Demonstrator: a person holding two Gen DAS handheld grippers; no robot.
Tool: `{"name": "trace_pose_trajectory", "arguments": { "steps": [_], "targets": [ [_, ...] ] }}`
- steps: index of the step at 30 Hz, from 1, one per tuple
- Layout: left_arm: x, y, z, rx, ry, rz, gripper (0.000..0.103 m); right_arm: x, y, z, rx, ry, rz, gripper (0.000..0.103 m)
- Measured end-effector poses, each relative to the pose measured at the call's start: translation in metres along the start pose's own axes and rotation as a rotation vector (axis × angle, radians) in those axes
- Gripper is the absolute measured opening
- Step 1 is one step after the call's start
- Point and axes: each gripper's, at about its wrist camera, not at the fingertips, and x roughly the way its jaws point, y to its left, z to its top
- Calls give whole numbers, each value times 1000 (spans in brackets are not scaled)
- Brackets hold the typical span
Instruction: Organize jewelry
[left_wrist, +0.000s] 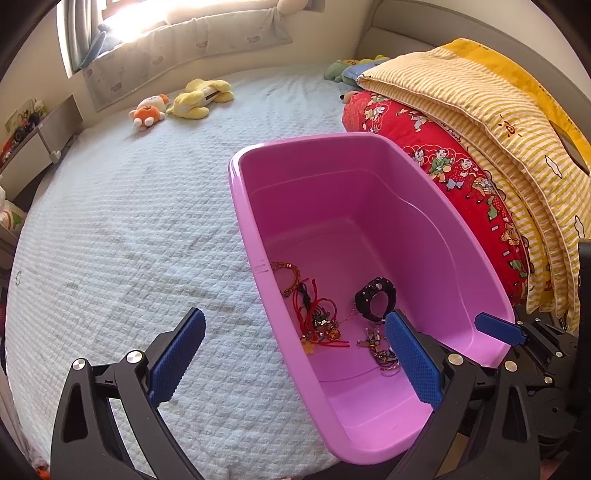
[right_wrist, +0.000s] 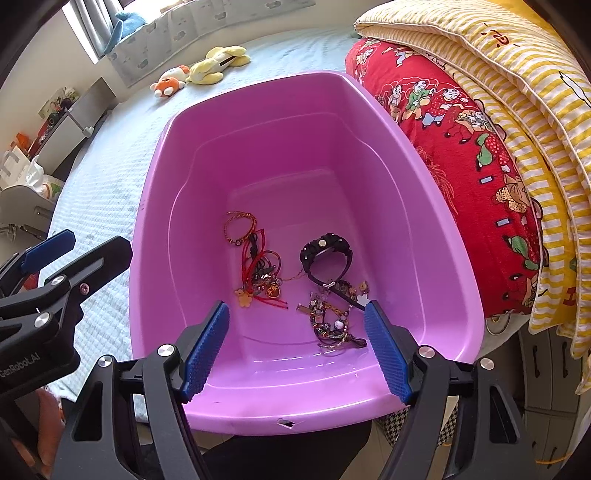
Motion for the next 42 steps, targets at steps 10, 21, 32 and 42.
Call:
{"name": "trace_pose_trajectory", "arguments": {
  "steps": [10, 21, 32, 42],
  "targets": [
    [-1, -1, -1, 2, 0, -1, 96, 0, 1, -1, -2, 1, 2, 72],
    [-1, -2, -3, 5, -1, 5, 96, 2, -1, -2, -2, 5, 6, 73],
    [1, -2, -7, 8, 6, 2, 96, 7, -4, -2, -1, 13, 7, 73],
    [7, -2, -7, 9, 25, -15, 96, 10, -3, 0, 0, 20, 8, 73]
  ]
}}
